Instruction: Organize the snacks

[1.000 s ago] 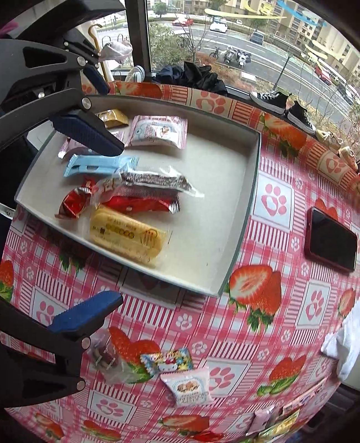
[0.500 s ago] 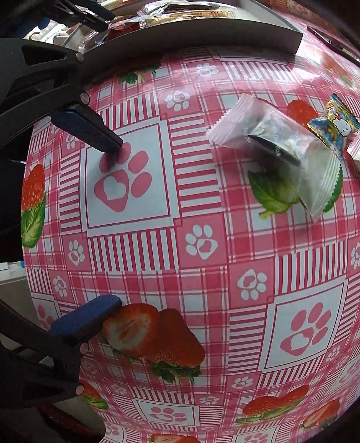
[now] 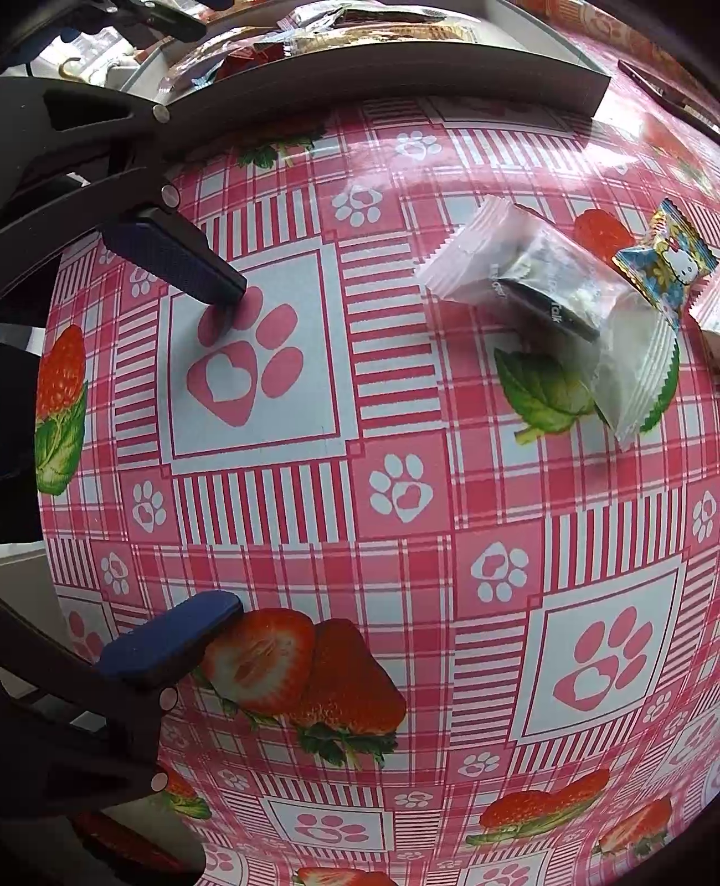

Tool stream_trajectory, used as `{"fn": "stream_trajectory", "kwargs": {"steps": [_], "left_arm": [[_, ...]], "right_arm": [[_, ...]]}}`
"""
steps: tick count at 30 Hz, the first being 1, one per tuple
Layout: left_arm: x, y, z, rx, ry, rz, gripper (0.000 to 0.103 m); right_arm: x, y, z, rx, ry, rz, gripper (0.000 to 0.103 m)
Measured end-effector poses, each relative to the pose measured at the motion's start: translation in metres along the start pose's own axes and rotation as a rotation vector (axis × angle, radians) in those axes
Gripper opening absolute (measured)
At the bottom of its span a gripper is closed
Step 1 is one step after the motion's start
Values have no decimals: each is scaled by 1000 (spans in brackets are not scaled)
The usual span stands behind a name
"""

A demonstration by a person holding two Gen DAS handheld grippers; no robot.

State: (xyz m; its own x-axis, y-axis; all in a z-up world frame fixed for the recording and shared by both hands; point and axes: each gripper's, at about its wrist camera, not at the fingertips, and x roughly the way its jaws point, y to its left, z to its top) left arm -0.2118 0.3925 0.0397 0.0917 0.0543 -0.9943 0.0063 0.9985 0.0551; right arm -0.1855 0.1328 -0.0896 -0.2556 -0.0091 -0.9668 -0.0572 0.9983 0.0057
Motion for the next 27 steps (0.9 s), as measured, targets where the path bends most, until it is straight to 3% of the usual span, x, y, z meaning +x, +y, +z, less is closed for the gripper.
{"fn": "stream_trajectory", "kwargs": {"steps": [3,6,12,16,27], "left_arm": [[-11,-20,0,-28,-12,28,80],[-17,-52,3,-35,-11,36,80],[-18,-132,6,-10,6,-4,80],[-25,-176,3,81,19,-11,80],[-14,-193,15,64,35,-19,80]], "right_arm": [[-4,-4,-6,-86,20,51,103],[-13,-33,-19,-91,5,125,103],[-24,-116,-28,-12,-13,98,103],[-28,-154,-31,50,10,100,103],[-7,-164,-28,-41,-21,40,103]]}}
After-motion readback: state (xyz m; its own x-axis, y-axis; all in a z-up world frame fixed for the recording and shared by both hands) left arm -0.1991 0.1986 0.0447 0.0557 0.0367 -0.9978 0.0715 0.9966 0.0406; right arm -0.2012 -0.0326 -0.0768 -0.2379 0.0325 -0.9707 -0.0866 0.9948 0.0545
